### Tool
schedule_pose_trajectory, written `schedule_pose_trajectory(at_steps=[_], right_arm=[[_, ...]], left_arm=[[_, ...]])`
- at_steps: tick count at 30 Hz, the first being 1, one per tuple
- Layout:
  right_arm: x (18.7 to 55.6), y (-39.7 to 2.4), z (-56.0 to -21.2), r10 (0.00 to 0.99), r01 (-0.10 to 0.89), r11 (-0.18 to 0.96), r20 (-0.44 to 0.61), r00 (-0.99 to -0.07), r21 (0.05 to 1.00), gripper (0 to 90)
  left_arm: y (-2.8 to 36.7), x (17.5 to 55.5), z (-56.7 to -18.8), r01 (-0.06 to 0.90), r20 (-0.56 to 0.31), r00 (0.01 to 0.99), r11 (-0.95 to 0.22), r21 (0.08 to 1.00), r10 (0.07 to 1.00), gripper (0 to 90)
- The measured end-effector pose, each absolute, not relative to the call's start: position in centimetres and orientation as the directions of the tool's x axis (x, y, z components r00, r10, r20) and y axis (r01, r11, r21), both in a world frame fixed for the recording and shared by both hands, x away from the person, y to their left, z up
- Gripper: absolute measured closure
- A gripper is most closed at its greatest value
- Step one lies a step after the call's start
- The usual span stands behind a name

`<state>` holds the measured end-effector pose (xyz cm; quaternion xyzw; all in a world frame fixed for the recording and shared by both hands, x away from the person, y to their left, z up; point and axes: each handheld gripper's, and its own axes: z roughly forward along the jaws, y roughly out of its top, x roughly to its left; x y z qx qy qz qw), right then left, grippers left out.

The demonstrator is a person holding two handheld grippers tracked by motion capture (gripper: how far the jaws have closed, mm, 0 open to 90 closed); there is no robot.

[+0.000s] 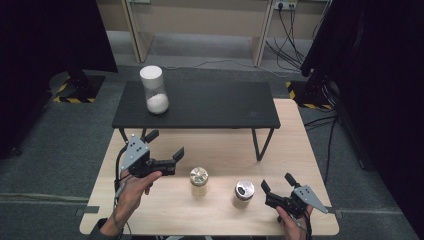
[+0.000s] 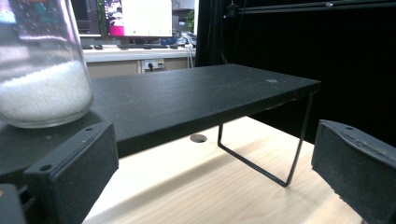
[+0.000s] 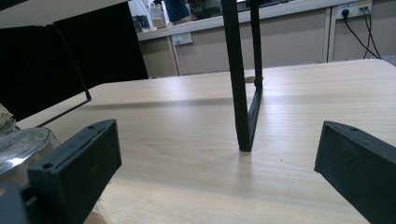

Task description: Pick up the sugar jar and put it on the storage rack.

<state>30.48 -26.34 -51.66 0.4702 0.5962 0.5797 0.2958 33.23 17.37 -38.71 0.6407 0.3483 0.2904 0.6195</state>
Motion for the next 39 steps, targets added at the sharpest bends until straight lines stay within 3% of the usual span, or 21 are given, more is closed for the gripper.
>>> schedule_pose_trajectory(at_steps=[39], right_arm=[[30.5,-26.3,-51.6,0.904,0.213,-0.109,0.186,-0.386,0.971,0.6]], left_arm=[[17.8,31.3,-44.1,0.103,-0.099,0.622,0.044,0.994,0.777,0.0]])
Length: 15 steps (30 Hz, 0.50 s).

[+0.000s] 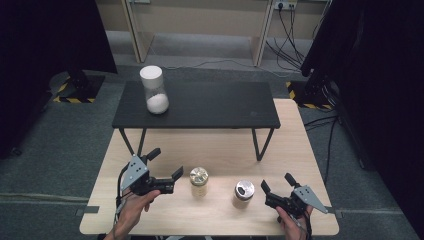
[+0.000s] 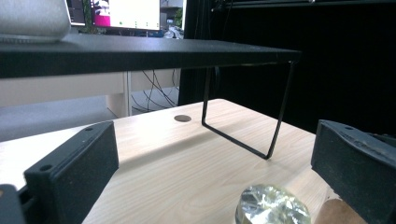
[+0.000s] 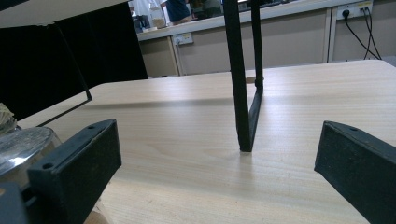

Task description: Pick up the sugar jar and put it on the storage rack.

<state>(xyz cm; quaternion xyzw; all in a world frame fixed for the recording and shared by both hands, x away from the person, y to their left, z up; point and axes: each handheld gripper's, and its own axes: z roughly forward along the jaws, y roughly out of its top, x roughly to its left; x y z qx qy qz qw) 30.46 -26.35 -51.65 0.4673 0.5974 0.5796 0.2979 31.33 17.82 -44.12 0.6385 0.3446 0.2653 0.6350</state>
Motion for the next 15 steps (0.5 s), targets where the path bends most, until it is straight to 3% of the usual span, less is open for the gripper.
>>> schedule_pose_trajectory(at_steps=[15], right_arm=[[30.5,-26.4,-51.7,0.904,0.214,-0.111,0.188,-0.385,0.970,0.6]], left_arm=[[18.3,30.8,-45.8,0.089,-0.102,0.632,0.059,0.994,0.768,0.0]])
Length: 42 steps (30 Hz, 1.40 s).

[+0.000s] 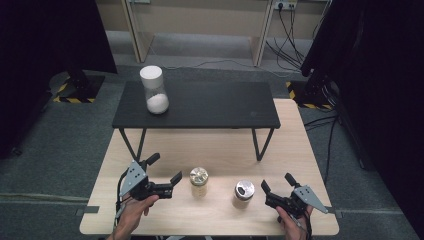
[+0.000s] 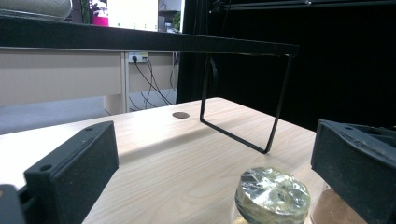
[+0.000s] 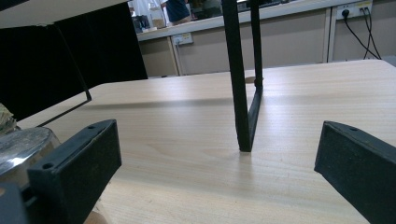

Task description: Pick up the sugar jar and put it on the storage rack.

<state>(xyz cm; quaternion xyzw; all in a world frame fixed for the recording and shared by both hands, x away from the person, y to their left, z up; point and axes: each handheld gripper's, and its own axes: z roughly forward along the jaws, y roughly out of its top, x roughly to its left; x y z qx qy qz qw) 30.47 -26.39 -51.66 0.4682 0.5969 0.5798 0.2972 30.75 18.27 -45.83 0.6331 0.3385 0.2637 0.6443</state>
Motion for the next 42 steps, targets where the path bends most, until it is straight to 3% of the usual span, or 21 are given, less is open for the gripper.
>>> schedule_pose_trajectory(at_steps=[42], right_arm=[[30.6,-26.6,-51.7,0.904,0.216,-0.119,0.196,-0.380,0.969,0.6]], left_arm=[[19.1,28.6,-50.6,0.101,-0.075,0.638,0.013,0.995,0.767,0.0]])
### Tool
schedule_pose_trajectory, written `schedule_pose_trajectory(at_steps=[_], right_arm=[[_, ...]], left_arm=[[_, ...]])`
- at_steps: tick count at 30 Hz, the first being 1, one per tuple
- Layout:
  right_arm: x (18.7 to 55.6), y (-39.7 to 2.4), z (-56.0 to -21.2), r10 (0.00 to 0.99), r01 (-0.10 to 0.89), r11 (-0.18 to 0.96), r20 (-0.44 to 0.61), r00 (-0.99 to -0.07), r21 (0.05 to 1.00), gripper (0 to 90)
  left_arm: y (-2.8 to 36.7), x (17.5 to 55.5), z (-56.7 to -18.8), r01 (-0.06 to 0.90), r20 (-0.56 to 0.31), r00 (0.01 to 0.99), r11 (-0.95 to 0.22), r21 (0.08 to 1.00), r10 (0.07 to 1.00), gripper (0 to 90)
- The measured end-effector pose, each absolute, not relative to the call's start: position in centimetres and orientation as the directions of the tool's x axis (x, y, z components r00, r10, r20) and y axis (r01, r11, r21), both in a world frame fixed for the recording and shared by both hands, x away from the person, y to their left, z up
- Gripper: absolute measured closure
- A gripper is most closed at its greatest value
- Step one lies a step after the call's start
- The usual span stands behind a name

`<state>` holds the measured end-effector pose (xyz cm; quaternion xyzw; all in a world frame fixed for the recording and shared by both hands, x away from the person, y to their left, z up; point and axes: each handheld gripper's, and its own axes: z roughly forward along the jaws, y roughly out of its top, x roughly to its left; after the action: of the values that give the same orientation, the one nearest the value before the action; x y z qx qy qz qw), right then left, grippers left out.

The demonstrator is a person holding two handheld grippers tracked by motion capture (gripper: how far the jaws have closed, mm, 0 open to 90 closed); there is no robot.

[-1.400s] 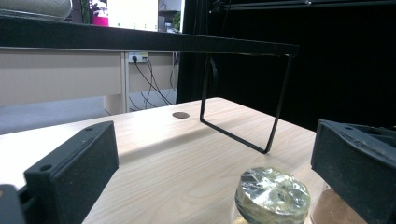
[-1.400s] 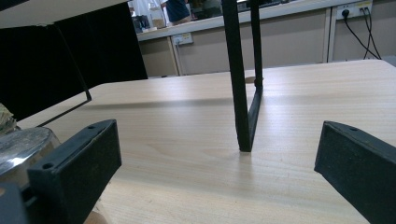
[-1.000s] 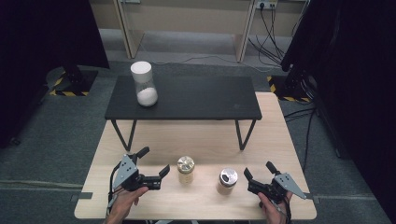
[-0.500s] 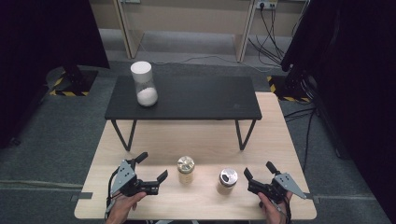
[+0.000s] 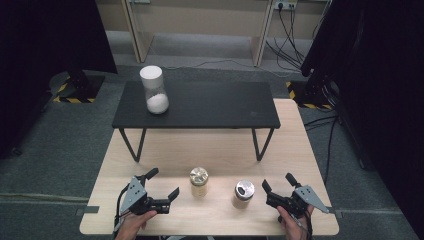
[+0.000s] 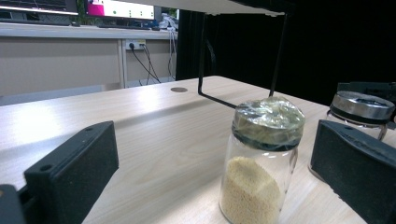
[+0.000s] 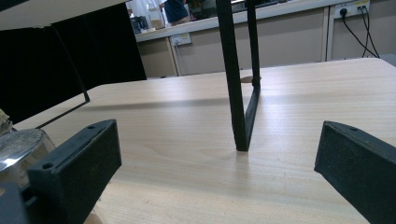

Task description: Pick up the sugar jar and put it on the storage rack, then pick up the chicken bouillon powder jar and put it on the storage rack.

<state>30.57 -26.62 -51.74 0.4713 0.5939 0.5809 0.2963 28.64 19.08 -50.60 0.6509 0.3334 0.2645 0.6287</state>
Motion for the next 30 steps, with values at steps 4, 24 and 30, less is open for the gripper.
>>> schedule_pose_trajectory(at_steps=[4,24,30], right_arm=[[30.5,-26.6,-51.7,0.904,0.214,-0.116,0.193,-0.382,0.970,0.6],[30.5,-26.5,-51.7,0.904,0.211,-0.109,0.185,-0.384,0.971,0.6],[30.3,-26.4,-51.6,0.903,0.207,-0.110,0.185,-0.388,0.972,0.6]], left_arm=[[19.1,28.2,-51.1,0.100,-0.059,0.636,-0.006,0.995,0.770,0.0],[19.1,27.5,-52.1,0.100,-0.047,0.644,-0.023,0.995,0.764,0.0],[19.0,27.4,-52.4,0.093,-0.030,0.647,-0.041,0.995,0.762,0.0]])
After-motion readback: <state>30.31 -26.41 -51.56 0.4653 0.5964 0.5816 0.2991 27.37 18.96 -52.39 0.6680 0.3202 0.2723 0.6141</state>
